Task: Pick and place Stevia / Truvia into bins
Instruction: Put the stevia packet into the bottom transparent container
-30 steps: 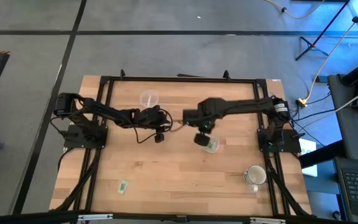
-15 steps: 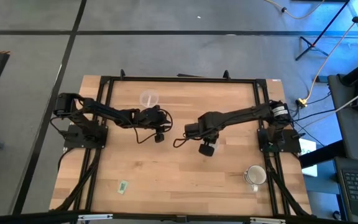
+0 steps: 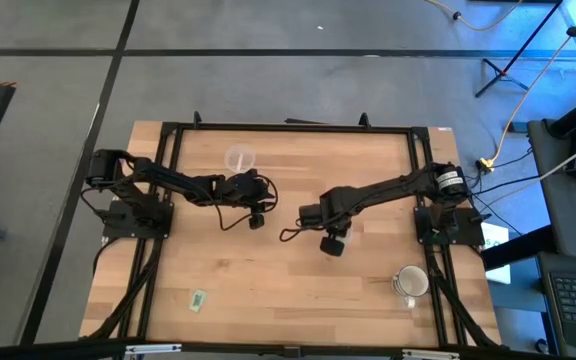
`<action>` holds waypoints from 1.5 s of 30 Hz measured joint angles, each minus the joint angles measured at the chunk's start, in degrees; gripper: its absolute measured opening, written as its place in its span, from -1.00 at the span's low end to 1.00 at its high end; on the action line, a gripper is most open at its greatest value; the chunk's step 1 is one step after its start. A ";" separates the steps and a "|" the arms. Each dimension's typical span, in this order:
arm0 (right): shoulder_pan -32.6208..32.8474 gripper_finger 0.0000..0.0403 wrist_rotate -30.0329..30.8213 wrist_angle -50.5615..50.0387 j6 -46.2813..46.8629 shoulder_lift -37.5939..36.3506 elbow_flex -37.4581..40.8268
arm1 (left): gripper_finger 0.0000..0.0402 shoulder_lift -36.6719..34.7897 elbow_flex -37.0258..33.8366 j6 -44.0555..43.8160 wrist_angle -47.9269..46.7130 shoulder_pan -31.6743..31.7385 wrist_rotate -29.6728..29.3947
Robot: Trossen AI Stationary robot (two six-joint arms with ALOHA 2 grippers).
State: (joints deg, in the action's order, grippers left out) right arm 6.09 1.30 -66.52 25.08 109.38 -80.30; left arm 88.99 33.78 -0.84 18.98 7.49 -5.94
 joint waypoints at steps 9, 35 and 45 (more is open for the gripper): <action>0.04 -0.73 0.53 -0.80 -1.20 0.00 -0.24 | -0.57 0.00 0.02 0.02 0.00 0.00 -0.01; -4.75 -0.36 8.07 9.28 -19.83 -14.24 -6.39 | -0.61 -18.96 0.04 7.65 -21.51 -4.30 7.61; -10.59 -0.36 -1.55 37.11 -37.98 -14.01 -0.40 | -0.65 -25.31 0.04 5.30 -27.91 -18.88 9.70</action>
State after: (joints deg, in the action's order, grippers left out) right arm -4.49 -0.25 -29.42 -12.90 95.37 -80.70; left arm 63.68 33.82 4.46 -8.93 -11.40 3.75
